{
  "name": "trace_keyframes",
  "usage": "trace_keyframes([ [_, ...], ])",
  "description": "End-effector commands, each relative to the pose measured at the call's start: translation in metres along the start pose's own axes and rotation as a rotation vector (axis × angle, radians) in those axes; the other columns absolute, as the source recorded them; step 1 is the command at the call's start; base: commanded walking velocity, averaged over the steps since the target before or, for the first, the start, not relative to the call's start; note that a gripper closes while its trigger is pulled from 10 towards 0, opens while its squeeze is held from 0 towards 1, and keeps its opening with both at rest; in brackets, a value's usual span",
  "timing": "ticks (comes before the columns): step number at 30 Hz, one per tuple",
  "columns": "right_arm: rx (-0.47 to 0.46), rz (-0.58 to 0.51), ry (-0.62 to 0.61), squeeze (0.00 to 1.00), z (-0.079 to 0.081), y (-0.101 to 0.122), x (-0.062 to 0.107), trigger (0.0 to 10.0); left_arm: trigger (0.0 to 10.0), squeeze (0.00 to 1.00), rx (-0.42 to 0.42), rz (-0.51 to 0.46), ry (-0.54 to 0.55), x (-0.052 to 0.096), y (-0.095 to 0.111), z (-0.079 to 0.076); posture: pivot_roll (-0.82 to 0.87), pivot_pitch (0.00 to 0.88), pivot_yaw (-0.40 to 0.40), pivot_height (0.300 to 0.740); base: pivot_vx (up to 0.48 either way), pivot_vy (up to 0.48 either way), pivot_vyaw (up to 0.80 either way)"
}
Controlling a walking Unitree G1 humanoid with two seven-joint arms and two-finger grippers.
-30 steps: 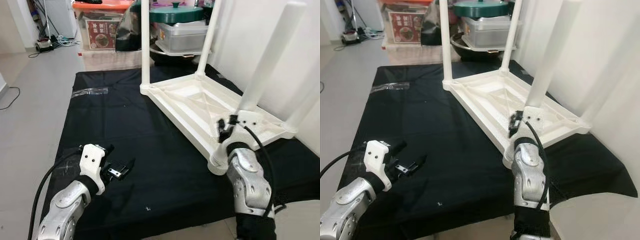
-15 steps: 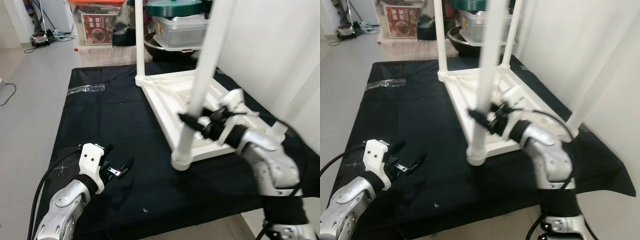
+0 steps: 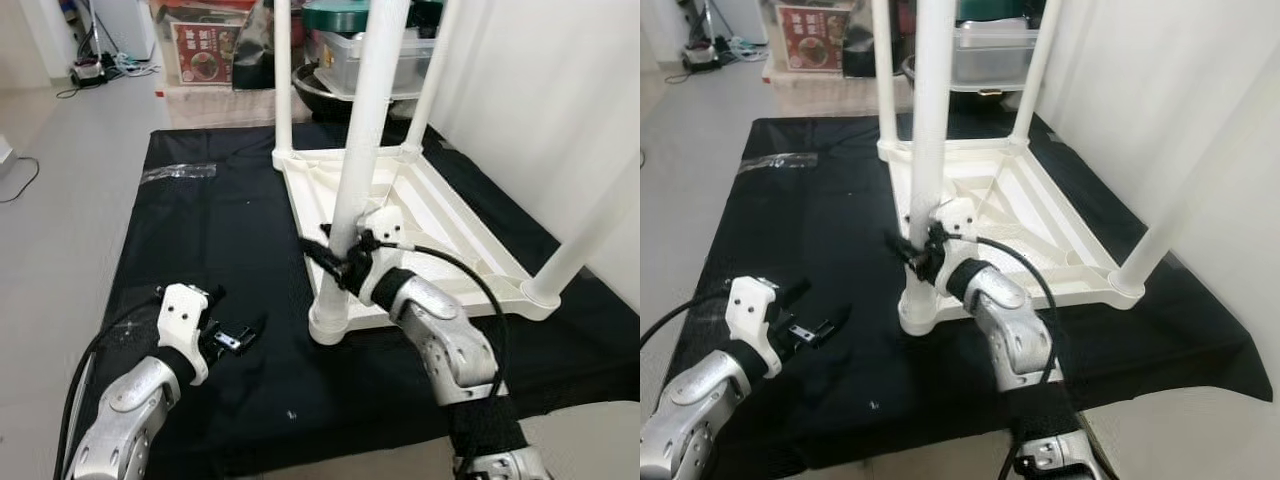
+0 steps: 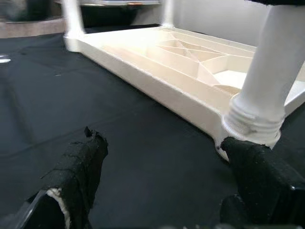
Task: Building children table
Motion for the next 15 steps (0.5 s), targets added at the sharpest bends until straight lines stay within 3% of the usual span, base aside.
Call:
trace_keyframes([
  [1, -0.039, 0.251, -0.424, 0.00, -0.065, -0.046, 0.035, 0.0, 10.0, 0.00, 0.021, 0.008, -0.006, 0.001, -0.003, -0.002, 0.04, 0.000, -0.076, 0.740, 0.000, 0.000, 0.00],
  [3, -0.017, 0.411, -0.779, 0.00, -0.103, -0.067, 0.086, 0.0, 10.0, 0.00, 0.023, 0.007, -0.007, 0.002, -0.002, -0.003, 0.02, 0.000, -0.071, 0.740, 0.000, 0.000, 0.00],
  [4, -0.017, 0.411, -0.779, 0.00, -0.103, -0.067, 0.086, 0.0, 10.0, 0.00, 0.023, 0.007, -0.007, 0.002, -0.002, -0.003, 0.02, 0.000, -0.071, 0.740, 0.000, 0.000, 0.00],
  [5, 0.022, 0.437, -0.871, 0.00, -0.109, -0.067, 0.105, 0.0, 10.0, 0.00, 0.024, 0.006, -0.007, 0.002, -0.002, -0.003, 0.02, 0.000, -0.063, 0.740, 0.000, 0.000, 0.00],
  [10, 0.055, 0.442, -0.923, 0.00, -0.106, -0.061, 0.116, 0.0, 10.0, 0.00, 0.024, 0.007, -0.006, 0.002, -0.003, -0.003, 0.02, 0.000, -0.060, 0.740, 0.000, 0.000, 0.00],
  [11, 0.040, 0.443, -0.901, 0.00, -0.100, -0.062, 0.112, 1.0, 10.0, 0.00, 0.024, 0.009, -0.006, 0.002, -0.003, -0.002, 0.02, 0.000, -0.056, 0.740, 0.000, 0.000, 0.00],
  [12, 0.020, 0.400, -0.801, 0.00, -0.090, -0.059, 0.096, 10.0, 10.0, 0.00, 0.024, 0.011, -0.007, 0.002, -0.004, -0.002, 0.02, 0.000, -0.054, 0.740, 0.000, 0.000, 0.00],
  [13, 0.008, 0.369, -0.727, 0.00, -0.082, -0.056, 0.085, 10.0, 10.0, 0.00, 0.023, 0.013, -0.008, 0.002, -0.004, -0.002, 0.02, 0.000, -0.054, 0.740, 0.000, 0.000, 0.00],
  [14, -0.036, 0.300, -0.652, 1.00, -0.077, -0.048, 0.073, 10.0, 10.0, 0.00, 0.024, 0.014, -0.009, 0.002, -0.004, -0.001, 0.02, 0.000, -0.059, 0.740, 0.000, 0.000, 0.00],
  [15, -0.036, 0.300, -0.652, 1.00, -0.077, -0.048, 0.073, 10.0, 10.0, 0.00, 0.024, 0.014, -0.009, 0.002, -0.004, -0.001, 0.02, 0.000, -0.059, 0.740, 0.000, 0.000, 0.00],
])
Point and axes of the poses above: a point about 5 cm out from each wrist's last joint towards the gripper, its own x axis pointing back from the gripper into the wrist, its own y axis along the axis of the wrist's last joint, z = x × y, the point moved 5 cm from there along -x, pointing out of the wrist towards the gripper, and after that the axes turned 14 degrees about x, right-handed, at the moved point
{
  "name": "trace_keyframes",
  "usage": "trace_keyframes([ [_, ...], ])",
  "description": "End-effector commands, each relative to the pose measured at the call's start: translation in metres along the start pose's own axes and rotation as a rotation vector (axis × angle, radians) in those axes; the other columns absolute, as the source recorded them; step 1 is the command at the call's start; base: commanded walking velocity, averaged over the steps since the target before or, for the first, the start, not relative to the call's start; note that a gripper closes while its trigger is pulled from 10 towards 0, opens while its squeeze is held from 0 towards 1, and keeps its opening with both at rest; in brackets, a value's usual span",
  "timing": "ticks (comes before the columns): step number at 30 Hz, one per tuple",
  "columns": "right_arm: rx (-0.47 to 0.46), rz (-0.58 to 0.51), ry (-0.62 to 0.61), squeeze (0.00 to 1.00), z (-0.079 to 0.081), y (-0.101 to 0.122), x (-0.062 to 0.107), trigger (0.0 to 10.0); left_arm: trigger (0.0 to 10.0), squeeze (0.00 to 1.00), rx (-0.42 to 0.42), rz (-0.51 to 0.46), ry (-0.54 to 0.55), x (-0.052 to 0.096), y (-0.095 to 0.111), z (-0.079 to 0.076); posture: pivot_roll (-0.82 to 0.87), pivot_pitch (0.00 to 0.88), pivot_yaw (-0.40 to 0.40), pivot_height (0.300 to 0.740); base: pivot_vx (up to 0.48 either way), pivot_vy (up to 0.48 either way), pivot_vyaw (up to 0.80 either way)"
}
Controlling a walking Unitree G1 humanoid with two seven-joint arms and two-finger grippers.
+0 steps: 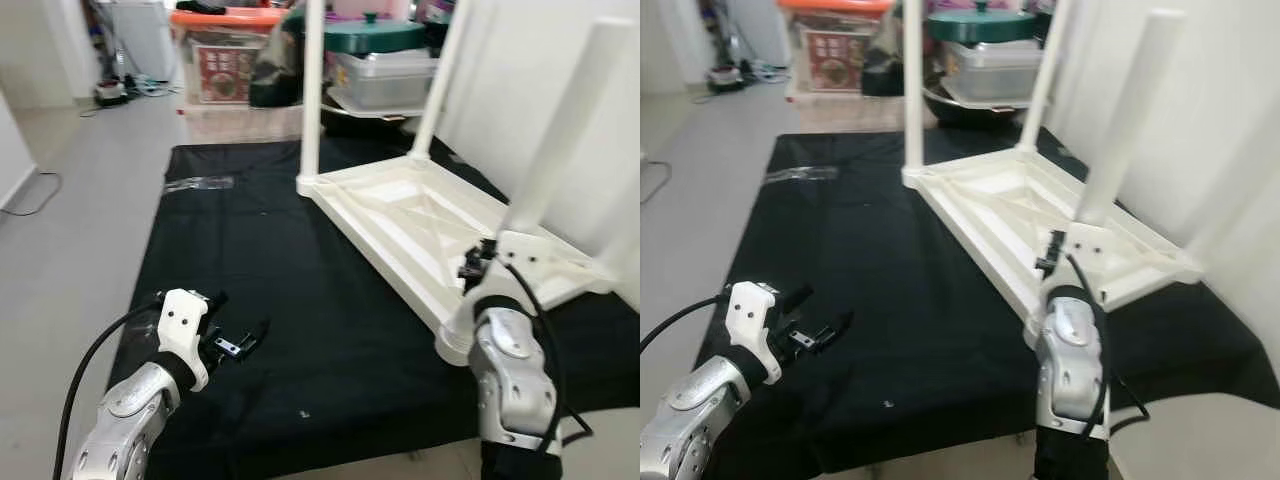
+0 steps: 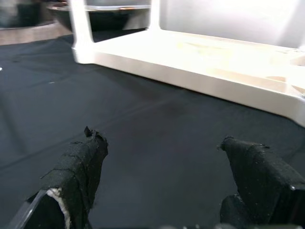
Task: Building children table
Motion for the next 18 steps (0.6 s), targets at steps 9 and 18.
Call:
trace_keyframes([
  [9, -0.158, -0.349, 0.644, 0.00, 0.056, 0.083, -0.002, 10.0, 10.0, 0.00, 0.014, 0.005, -0.003, -0.002, -0.003, 0.000, 0.04, 0.000, -0.077, 0.740, 0.000, 0.000, 0.00],
  [18, -0.004, -0.385, 1.279, 0.00, 0.140, 0.055, 0.062, 4.9, 10.0, 0.00, 0.025, -0.001, -0.003, -0.003, -0.004, -0.001, 0.06, 0.000, -0.095, 0.740, 0.000, 0.000, 0.00],
])
Point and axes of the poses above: a point about 5 cm out from each wrist's last joint towards the gripper, its own x axis pointing back from the gripper into the wrist, its own y axis along the axis of the wrist's last joint, z = x × y, the point moved 5 cm from there along -x, pointing out of the wrist towards the gripper, and after that the axes turned 14 degrees about x, right-handed, at the moved point
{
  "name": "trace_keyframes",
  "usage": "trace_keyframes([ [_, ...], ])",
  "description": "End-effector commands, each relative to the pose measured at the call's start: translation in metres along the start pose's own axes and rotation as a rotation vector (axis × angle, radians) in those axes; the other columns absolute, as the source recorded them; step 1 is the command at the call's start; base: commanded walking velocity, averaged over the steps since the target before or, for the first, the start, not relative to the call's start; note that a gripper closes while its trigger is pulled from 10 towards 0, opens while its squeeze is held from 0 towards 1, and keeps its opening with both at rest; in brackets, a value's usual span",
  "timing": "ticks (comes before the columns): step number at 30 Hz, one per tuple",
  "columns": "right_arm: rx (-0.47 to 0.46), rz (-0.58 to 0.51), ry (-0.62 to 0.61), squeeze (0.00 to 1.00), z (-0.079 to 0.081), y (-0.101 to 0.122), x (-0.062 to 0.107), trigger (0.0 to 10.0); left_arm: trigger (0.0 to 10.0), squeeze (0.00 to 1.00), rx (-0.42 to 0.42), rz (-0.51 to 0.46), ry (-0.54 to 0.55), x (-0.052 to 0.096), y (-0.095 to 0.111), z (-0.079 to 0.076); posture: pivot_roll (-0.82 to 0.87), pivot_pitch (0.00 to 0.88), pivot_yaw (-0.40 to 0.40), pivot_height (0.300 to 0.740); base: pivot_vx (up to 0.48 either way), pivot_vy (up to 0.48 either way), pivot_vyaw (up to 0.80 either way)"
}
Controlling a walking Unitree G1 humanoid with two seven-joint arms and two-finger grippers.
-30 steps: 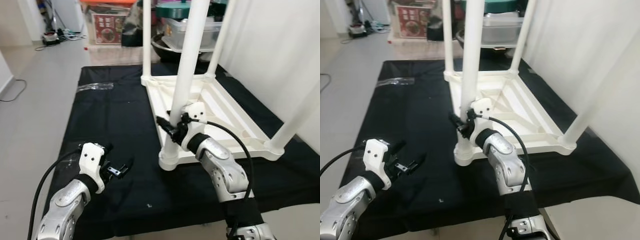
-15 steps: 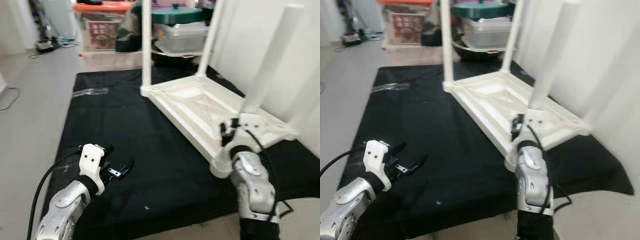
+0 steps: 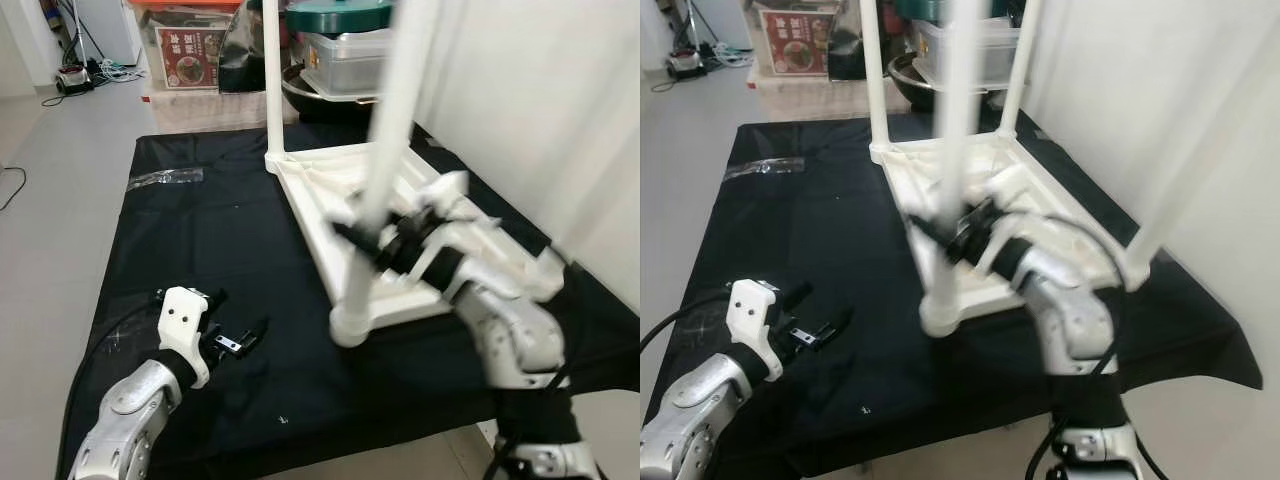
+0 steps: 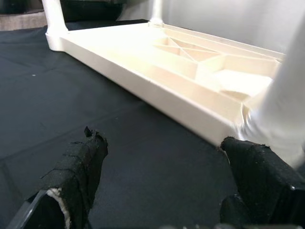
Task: Building children table
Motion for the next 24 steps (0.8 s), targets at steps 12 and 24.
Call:
trace_keyframes([
  [12, -0.073, 0.608, -1.215, 0.00, -0.094, -0.098, 0.099, 0.0, 10.0, 0.00, 0.020, -0.001, -0.001, 0.003, -0.003, -0.005, 0.05, 0.000, -0.083, 0.740, 0.000, 0.000, 0.00],
  [24, -0.122, 0.343, -1.045, 1.00, -0.076, -0.060, 0.079, 10.0, 10.0, 0.00, 0.025, 0.000, -0.013, 0.000, -0.002, -0.005, 0.03, 0.000, -0.081, 0.740, 0.000, 0.000, 0.00],
])
Point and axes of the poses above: a point about 5 cm out from each wrist's last joint towards the gripper, its own x axis pointing back from the gripper into the wrist, its own y axis along the axis of the wrist's last joint, z = x × y, the point moved 5 cm from there along -x, pointing out of the wrist towards the gripper, and after that the axes turned 14 degrees about x, right-handed, at the moved point
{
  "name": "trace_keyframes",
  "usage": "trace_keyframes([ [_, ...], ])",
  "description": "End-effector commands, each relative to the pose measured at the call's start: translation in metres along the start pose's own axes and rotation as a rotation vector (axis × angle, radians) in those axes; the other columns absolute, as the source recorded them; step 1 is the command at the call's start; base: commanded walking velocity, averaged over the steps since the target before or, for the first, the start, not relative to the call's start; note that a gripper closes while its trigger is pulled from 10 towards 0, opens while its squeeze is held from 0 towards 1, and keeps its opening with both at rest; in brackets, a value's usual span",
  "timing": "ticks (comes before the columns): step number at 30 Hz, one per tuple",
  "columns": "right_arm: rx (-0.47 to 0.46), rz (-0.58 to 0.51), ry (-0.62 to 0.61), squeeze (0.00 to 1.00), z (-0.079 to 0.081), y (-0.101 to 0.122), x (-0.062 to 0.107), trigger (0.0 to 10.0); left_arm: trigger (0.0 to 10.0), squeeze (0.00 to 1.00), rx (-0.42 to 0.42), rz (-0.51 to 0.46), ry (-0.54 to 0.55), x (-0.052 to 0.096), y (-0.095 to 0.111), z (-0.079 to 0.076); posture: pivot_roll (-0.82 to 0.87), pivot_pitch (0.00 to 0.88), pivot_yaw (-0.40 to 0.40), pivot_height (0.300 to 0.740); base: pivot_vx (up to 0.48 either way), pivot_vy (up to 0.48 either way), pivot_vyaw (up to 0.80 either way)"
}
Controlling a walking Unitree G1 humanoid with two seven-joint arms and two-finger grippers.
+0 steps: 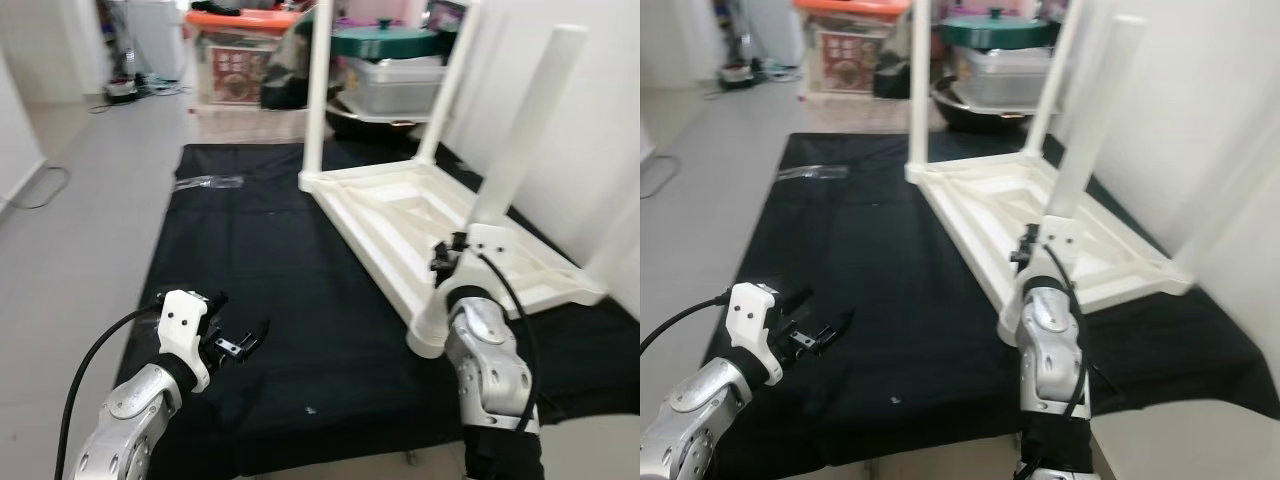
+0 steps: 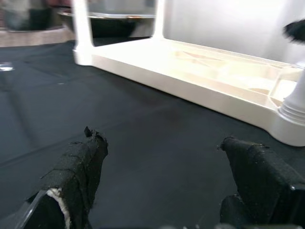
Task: Building children table
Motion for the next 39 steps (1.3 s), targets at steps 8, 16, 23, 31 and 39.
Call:
trace_keyframes([
  [8, -0.063, -0.202, 0.417, 0.00, 0.040, 0.051, -0.019, 10.0, 10.0, 0.00, 0.012, 0.008, -0.005, -0.002, -0.002, 0.001, 0.03, 0.000, -0.086, 0.740, 0.000, 0.000, 0.00],
  [16, 0.045, -0.356, 1.104, 0.00, 0.087, 0.061, 0.036, 10.0, 10.0, 0.00, 0.016, -0.003, -0.001, -0.003, 0.000, 0.001, 0.05, 0.000, -0.098, 0.740, 0.000, 0.000, 0.00],
  [23, 0.028, -0.284, 1.077, 0.00, 0.120, 0.026, 0.037, 0.0, 10.0, 0.00, 0.019, -0.003, -0.001, -0.001, -0.001, -0.002, 0.06, 0.000, -0.097, 0.740, 0.000, 0.000, 0.00],
  [31, 0.066, 0.061, 0.262, 0.00, 0.041, -0.025, -0.026, 0.0, 10.0, 0.00, 0.024, -0.003, -0.006, 0.001, 0.000, -0.002, 0.04, 0.000, -0.090, 0.740, 0.000, 0.000, 0.00],
  [39, 0.084, 0.268, -0.324, 0.00, -0.049, -0.054, 0.002, 0.0, 10.0, 0.00, 0.025, 0.000, -0.005, 0.001, -0.001, -0.002, 0.03, 0.000, -0.078, 0.740, 0.000, 0.000, 0.00],
])
Point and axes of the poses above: a point about 5 cm out from each wrist's last joint towards the gripper, its own x axis pointing back from the gripper into the wrist, its own y axis along the axis of the wrist's last joint, z = x × y, the point moved 5 cm from there along -x, pointing out of the wrist towards the gripper, and after that the axes turned 14 degrees about x, right-handed, at the moved point
